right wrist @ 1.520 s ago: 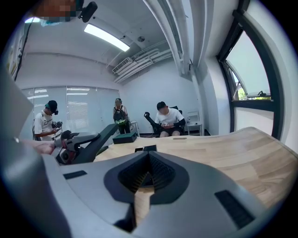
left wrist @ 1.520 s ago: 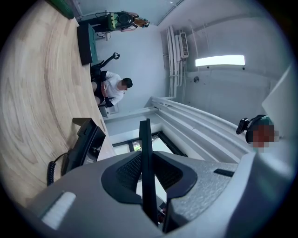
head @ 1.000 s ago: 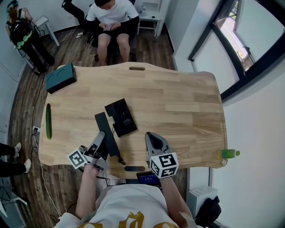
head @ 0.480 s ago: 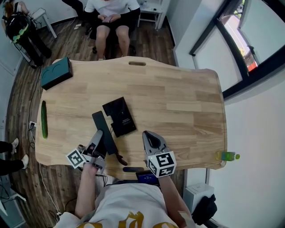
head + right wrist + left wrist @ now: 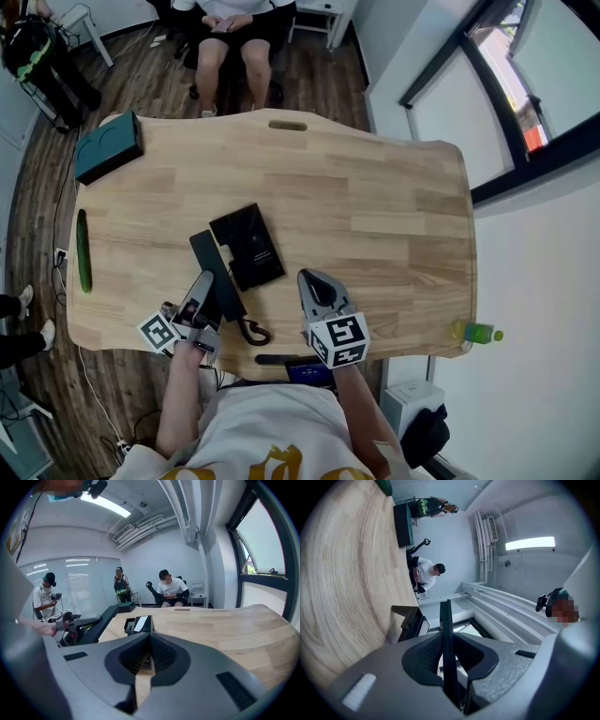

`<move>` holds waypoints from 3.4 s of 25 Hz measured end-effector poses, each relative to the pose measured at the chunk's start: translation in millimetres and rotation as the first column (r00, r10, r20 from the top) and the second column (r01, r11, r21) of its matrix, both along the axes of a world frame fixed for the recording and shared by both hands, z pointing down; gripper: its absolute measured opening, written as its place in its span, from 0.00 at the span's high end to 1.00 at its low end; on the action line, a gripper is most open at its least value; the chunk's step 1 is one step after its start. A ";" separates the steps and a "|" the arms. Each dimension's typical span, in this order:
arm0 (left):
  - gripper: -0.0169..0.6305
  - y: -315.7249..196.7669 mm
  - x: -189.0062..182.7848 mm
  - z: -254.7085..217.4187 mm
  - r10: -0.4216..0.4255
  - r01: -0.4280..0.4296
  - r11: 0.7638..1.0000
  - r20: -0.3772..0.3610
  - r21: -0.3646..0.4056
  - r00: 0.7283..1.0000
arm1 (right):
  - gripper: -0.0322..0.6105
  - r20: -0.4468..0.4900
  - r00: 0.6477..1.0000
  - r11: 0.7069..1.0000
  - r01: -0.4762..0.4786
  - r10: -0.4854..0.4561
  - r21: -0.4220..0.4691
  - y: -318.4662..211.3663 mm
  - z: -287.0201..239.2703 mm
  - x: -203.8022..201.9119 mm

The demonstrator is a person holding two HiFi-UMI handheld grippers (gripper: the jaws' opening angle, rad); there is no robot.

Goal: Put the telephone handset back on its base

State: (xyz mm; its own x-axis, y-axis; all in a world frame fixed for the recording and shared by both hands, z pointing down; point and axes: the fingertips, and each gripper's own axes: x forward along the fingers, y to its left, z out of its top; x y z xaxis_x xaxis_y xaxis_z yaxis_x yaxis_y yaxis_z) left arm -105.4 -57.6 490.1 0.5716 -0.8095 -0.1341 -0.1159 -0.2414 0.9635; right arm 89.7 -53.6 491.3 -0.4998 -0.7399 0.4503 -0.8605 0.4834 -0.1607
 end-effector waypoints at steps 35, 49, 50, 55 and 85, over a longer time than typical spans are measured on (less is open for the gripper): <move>0.86 -36.2 17.3 52.1 -0.021 0.022 0.999 0.033 -0.044 0.999 | 0.94 -0.001 1.000 0.994 0.010 -0.010 -0.113 -36.7 47.6 -4.6; 0.86 -39.2 23.2 58.7 -0.025 0.030 0.998 0.106 -0.047 0.994 | 0.94 0.004 1.000 0.991 -0.001 0.001 -0.131 -36.5 54.1 0.8; 0.86 -38.4 23.1 62.6 -0.019 0.025 0.998 0.118 -0.051 0.993 | 0.94 0.004 1.000 0.991 -0.001 0.002 -0.133 -36.5 54.7 0.9; 0.86 -39.5 26.4 69.6 -0.018 0.027 0.997 0.118 -0.073 0.993 | 0.94 0.003 1.000 0.990 -0.006 0.007 -0.139 -38.9 57.4 1.5; 0.86 -43.2 30.9 79.0 0.053 -0.024 0.995 0.297 -0.101 0.953 | 0.94 0.011 1.000 0.988 0.000 0.001 -0.157 -37.9 64.7 -0.8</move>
State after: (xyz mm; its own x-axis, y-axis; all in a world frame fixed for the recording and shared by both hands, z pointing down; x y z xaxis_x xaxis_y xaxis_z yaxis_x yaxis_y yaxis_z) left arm -74.5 -100.9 569.1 0.6048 -0.7866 0.1244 -0.3948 -0.1605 0.9046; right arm 88.9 -91.6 555.9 -0.5047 -0.6608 0.5555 -0.8587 0.4509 -0.2437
